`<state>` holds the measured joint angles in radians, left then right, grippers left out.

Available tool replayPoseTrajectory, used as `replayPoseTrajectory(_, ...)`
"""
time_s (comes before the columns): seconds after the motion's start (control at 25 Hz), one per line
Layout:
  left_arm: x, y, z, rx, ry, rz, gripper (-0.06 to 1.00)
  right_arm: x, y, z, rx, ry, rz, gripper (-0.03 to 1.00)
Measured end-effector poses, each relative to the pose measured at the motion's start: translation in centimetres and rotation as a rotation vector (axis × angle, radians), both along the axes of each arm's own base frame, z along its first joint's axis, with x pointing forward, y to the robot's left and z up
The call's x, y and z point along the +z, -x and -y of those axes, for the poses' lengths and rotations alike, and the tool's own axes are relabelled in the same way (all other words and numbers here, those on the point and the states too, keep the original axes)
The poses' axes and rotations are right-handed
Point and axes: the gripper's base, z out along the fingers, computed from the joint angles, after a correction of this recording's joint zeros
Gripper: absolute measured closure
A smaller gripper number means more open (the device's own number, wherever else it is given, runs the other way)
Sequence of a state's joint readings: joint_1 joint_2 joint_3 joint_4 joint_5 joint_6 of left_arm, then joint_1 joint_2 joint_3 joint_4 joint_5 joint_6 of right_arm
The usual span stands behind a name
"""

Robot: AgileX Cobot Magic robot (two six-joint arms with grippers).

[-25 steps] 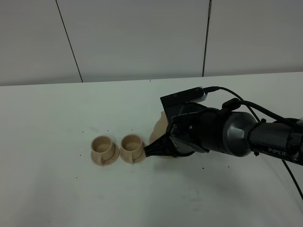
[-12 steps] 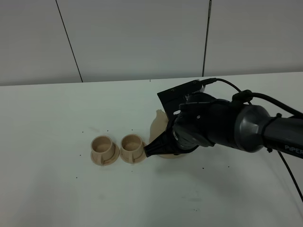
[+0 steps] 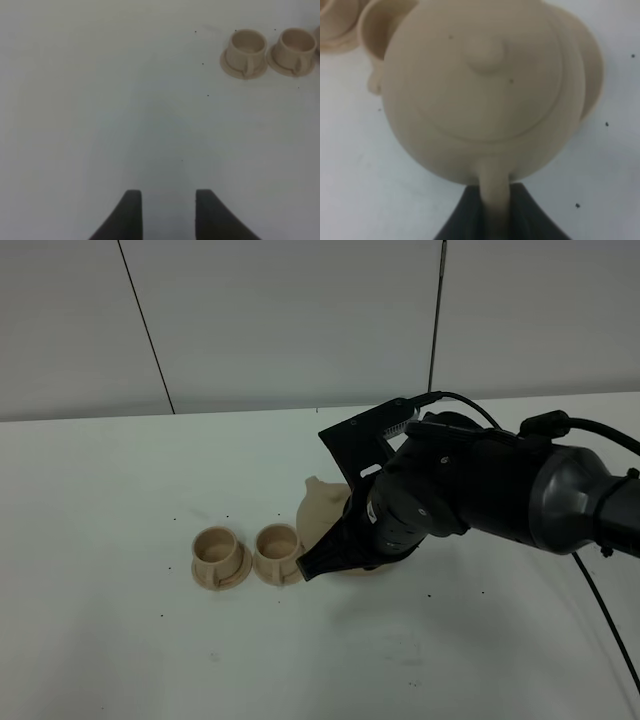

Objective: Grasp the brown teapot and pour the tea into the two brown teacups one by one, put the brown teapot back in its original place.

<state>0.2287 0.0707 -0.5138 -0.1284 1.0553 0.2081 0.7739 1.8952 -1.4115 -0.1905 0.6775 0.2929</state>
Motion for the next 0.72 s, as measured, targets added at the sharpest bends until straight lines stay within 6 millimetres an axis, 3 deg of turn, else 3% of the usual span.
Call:
replayPoseTrajectory(0.44,0.0,0.0,0.0,0.0,0.0,0.0,0.62,2.4,-0.1,-0.8,0.114,0.011,-0.017,0.87)
replayPoseTrajectory(0.72,0.0,0.0,0.0,0.0,0.0,0.0,0.62,2.5,0.4,-1.1,0.148,0.029,-0.031,0.87)
